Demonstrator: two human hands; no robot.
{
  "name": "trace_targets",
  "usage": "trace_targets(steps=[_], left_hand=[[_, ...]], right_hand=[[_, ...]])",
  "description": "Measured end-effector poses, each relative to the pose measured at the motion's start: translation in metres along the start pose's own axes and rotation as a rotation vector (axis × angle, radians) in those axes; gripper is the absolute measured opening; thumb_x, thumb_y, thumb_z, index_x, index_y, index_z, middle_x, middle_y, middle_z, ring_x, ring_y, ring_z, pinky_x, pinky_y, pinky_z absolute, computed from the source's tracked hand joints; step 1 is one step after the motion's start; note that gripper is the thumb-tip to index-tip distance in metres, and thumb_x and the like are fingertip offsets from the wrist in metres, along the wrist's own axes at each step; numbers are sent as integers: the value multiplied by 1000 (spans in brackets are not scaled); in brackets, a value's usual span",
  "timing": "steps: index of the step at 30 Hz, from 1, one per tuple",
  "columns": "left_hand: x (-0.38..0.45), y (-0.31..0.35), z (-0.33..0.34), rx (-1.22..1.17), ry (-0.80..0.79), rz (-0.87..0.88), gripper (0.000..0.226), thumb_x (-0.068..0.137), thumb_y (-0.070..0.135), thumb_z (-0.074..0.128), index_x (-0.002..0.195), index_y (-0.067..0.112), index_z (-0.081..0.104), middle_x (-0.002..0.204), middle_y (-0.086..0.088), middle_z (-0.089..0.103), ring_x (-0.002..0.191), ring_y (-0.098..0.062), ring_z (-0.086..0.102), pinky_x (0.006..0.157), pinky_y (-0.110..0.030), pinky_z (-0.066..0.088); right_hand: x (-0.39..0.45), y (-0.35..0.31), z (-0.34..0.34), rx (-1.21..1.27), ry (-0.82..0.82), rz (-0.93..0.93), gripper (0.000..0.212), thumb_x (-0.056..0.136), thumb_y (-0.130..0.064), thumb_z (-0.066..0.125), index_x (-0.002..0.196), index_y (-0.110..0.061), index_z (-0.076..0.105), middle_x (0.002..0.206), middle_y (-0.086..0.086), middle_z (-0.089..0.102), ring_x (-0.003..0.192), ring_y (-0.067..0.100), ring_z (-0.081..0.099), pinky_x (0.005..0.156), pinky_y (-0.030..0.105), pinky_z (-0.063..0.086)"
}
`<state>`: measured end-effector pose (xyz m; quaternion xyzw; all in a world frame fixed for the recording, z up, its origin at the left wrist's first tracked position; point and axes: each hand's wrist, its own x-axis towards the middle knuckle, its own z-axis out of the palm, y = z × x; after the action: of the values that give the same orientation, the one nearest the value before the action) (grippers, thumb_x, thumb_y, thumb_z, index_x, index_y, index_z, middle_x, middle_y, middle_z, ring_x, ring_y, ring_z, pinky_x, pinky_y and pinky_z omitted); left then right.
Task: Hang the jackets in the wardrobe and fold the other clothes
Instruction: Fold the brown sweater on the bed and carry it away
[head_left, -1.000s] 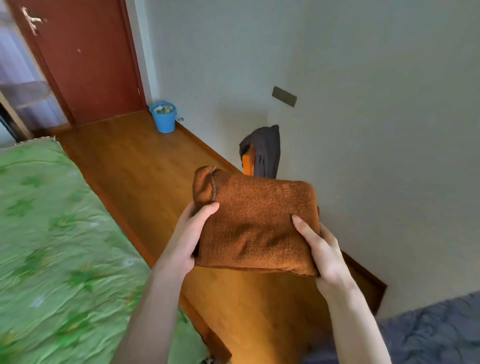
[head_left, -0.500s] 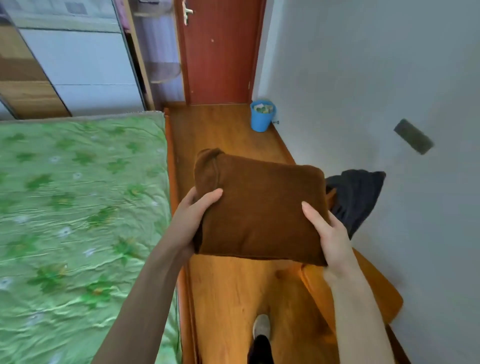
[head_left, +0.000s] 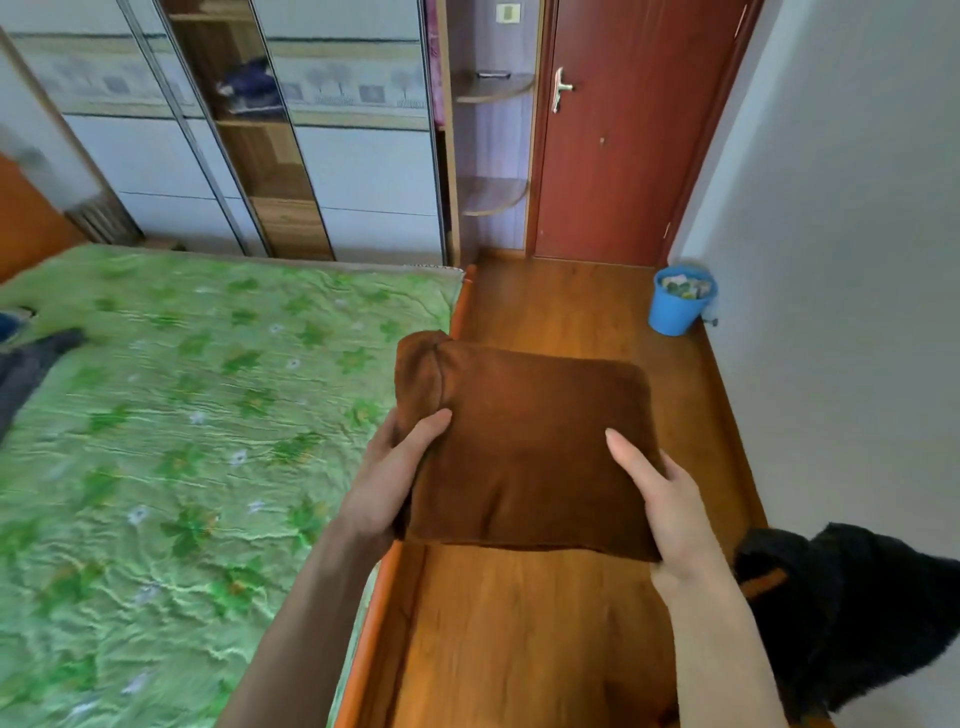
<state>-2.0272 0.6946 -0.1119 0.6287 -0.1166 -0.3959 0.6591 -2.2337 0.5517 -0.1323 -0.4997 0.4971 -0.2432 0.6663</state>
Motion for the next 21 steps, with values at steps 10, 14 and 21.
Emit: trace_targets(steps=[10, 14, 21], left_hand=[[60, 18, 43, -41, 12, -5, 40, 95, 33, 72, 133, 21, 66, 115, -4, 79, 105, -25, 77, 94, -43, 59], [109, 23, 62, -39, -2, 7, 38, 95, 33, 72, 131, 22, 67, 114, -3, 79, 104, -24, 77, 93, -42, 59], [236, 62, 95, -56, -45, 14, 43, 93, 37, 73, 132, 22, 65, 115, -4, 79, 105, -26, 77, 94, -45, 60]], right_hand=[[68, -32, -12, -20, -41, 49, 68, 80, -70, 69, 138, -37, 55, 130, -5, 66, 111, 27, 67, 99, 51, 57], [112, -50, -12, -4, -29, 43, 86, 69, -74, 71, 145, -36, 52, 130, -4, 66, 111, 28, 68, 92, 48, 61], [232, -115, 8, -73, -20, -11, 90, 65, -77, 68, 144, -38, 52, 135, -3, 65, 115, 29, 67, 99, 54, 57]])
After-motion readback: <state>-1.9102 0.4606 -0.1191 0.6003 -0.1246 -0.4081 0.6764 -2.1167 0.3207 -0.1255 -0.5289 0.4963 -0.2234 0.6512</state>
